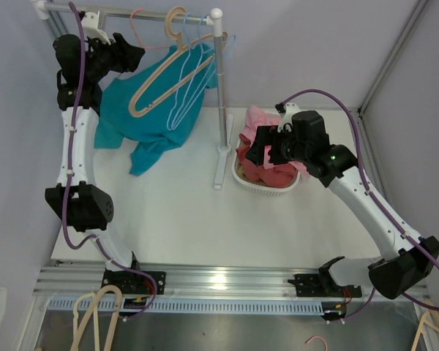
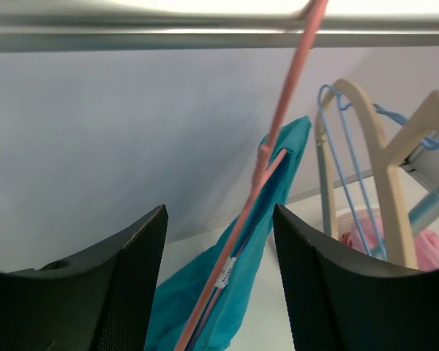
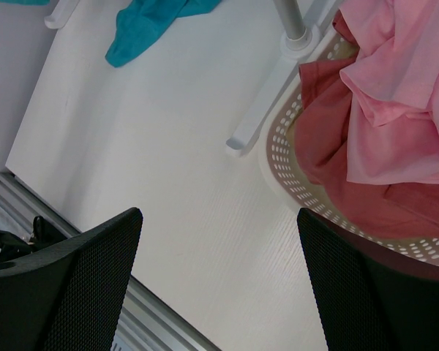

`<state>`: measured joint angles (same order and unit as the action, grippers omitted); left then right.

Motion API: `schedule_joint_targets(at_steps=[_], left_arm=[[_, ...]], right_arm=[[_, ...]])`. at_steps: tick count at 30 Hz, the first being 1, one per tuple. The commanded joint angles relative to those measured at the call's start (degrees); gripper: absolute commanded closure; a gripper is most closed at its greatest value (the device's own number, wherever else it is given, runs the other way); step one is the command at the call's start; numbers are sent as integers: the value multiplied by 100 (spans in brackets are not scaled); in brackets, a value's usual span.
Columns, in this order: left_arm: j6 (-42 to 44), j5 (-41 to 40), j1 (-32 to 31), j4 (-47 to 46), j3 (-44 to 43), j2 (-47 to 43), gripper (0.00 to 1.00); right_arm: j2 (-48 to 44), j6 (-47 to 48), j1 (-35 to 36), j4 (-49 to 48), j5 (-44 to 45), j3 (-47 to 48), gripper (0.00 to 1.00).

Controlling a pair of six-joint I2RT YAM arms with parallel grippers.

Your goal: Remove the t-shirt from the hanger

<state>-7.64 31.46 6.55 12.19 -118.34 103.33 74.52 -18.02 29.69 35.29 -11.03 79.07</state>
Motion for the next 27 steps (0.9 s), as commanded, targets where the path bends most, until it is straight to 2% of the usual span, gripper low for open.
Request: schedule_joint_targets(at_steps=[1,6,11,14,21,24,25,26,27], left_arm=[[-211,685,22,-313,-233,-50,36],[-238,897,22,-261,-487,170,39],[-194,984,22,-199,-777,389,54],[-238,1054,22,-68,-1136,609,56],[-282,1116,22,-32,-1296,891,54],[-299,1169,22,-32,-1323,952,66],[-326,1169,22,-32,-1314,970,76],[-335,1178,22,-32,-1331,970,80],[-343,1178,22,-32,-1323,970,89]], right_arm=[[-236,-70,37,-110,-40,-32,8],[-245,-70,45,-84,-31,-32,8],[-228,-79,45,-75,-49,-23,8],[-228,-61,45,-75,-31,-23,8],[-210,-88,45,-57,-22,-5,8],[-210,-87,45,-66,-14,-5,8],[-210,-96,45,-57,-14,-5,8],[-210,-105,45,-57,-22,-5,8],[-201,-105,54,-66,-31,3,8]])
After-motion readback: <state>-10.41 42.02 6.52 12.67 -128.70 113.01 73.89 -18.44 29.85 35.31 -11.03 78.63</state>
